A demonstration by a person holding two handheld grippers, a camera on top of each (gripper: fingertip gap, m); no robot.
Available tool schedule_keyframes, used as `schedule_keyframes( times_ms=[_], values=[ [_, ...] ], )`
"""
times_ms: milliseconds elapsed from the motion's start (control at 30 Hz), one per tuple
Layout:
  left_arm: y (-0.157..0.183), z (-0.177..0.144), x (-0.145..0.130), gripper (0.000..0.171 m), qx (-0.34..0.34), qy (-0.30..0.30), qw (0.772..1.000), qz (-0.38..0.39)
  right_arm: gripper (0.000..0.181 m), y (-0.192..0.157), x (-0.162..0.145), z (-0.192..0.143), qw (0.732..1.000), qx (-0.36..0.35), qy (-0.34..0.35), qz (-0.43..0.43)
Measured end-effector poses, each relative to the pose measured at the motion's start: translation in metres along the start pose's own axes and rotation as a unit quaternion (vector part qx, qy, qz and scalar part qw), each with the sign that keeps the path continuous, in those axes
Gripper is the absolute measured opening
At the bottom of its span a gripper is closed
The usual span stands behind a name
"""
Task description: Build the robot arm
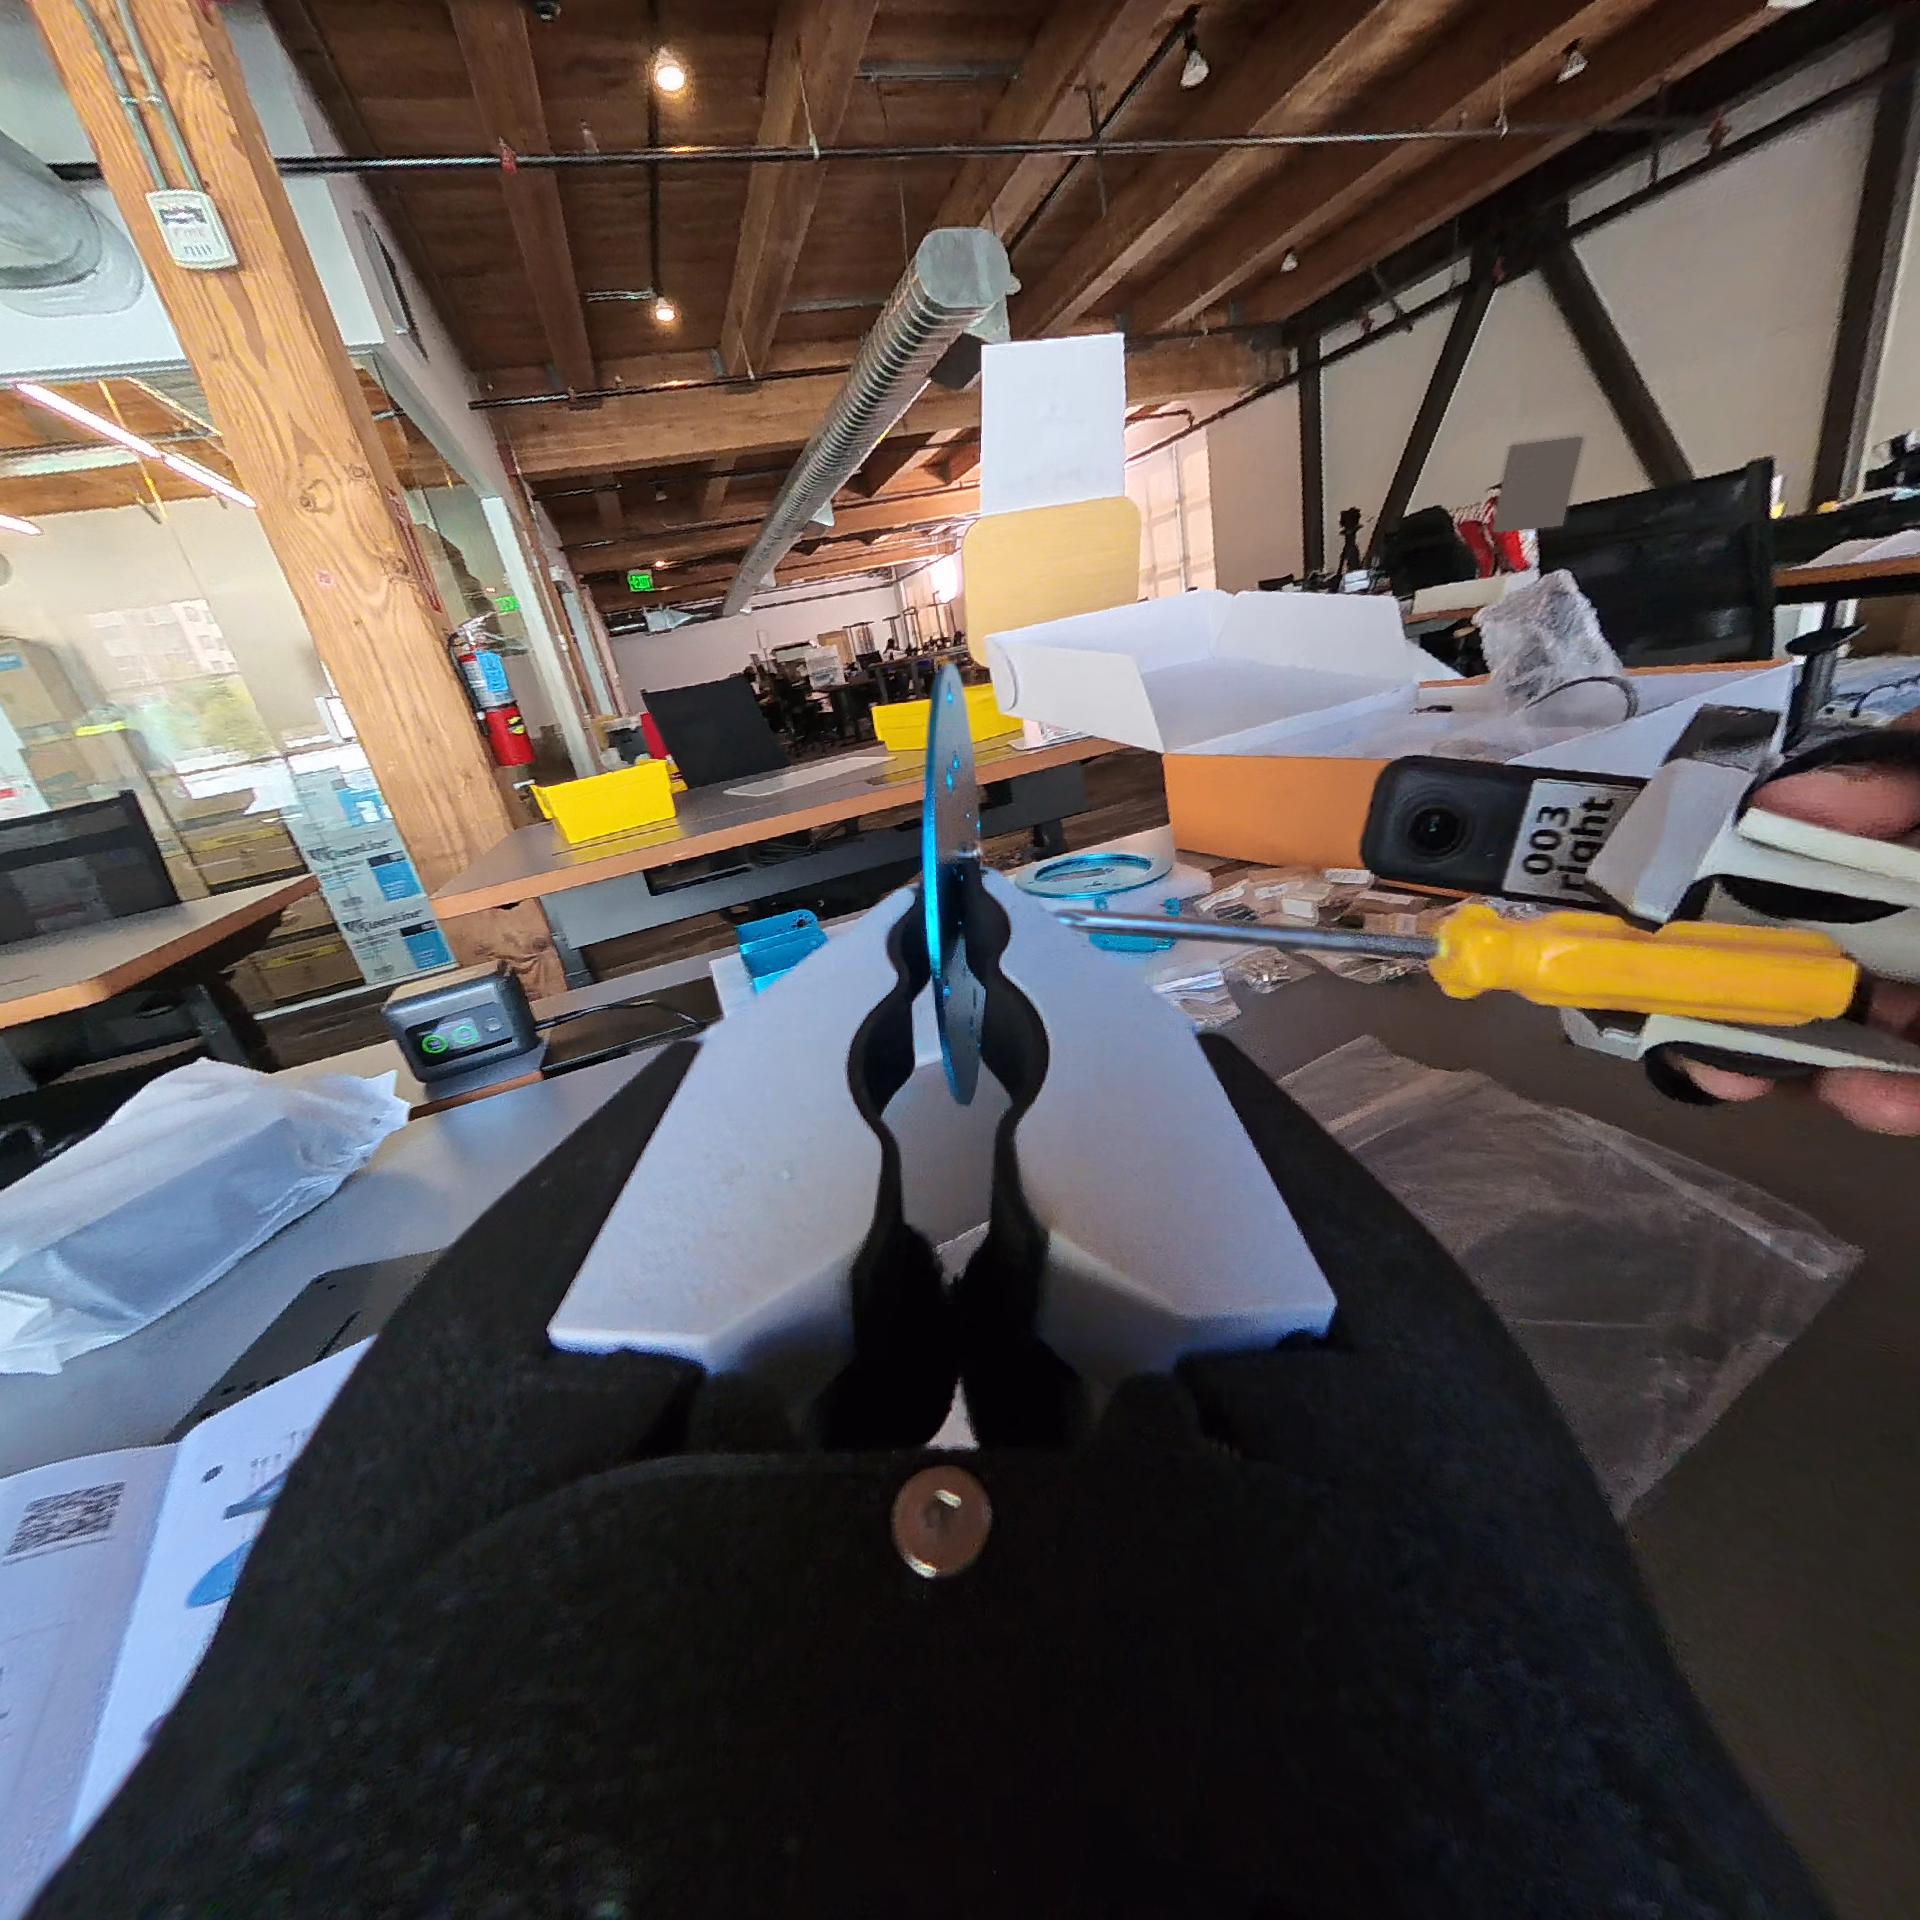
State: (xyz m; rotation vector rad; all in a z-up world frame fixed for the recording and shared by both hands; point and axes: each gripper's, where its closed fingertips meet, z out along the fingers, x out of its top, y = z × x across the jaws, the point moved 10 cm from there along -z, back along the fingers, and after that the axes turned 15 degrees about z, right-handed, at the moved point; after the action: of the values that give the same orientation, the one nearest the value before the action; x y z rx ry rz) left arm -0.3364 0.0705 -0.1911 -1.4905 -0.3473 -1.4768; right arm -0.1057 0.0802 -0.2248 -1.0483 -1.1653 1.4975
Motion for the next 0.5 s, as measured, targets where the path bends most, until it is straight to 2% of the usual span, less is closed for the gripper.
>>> schedule_keyframes(
  times_ms=[133,167,200,233,267,333,400,467,500],
  values=[
    [-0.007,0.000,-0.006,0.005,0.006,-0.017,0.999,-0.041,0.017,0.000,-0.001,-0.006,0.998,-0.045,0.009,-0.033],
    [-0.007,0.002,-0.010,0.005,0.001,-0.031,0.998,-0.063,0.017,-0.002,-0.001,-0.006,0.995,-0.080,0.010,-0.064],
    [-0.008,0.005,-0.014,0.005,-0.001,-0.052,0.995,-0.088,0.017,-0.004,-0.001,-0.006,0.983,-0.144,0.011,-0.117],
    [-0.008,0.008,-0.020,0.006,-0.002,-0.075,0.991,-0.112,0.017,-0.007,-0.001,-0.006,0.955,-0.226,0.017,-0.189],
    [-0.007,0.012,-0.027,0.006,-0.011,-0.103,0.986,-0.134,0.017,-0.010,-0.001,-0.005,0.908,-0.318,0.022,-0.273],
    [-0.007,0.017,-0.041,0.006,-0.012,-0.166,0.972,-0.168,0.017,-0.018,-0.004,-0.002,0.779,-0.470,0.023,-0.415],
    [-0.007,0.020,-0.049,0.006,-0.013,-0.195,0.963,-0.185,0.017,-0.024,-0.007,0.005,0.674,-0.545,0.025,-0.498],
    [-0.007,0.020,-0.053,0.005,-0.008,-0.217,0.958,-0.187,0.017,-0.023,-0.006,0.009,0.589,-0.600,0.018,-0.541],
    [-0.007,0.021,-0.054,0.005,-0.008,-0.220,0.957,-0.186,0.017,-0.020,-0.005,0.011,0.555,-0.617,0.017,-0.558]
  ],
)
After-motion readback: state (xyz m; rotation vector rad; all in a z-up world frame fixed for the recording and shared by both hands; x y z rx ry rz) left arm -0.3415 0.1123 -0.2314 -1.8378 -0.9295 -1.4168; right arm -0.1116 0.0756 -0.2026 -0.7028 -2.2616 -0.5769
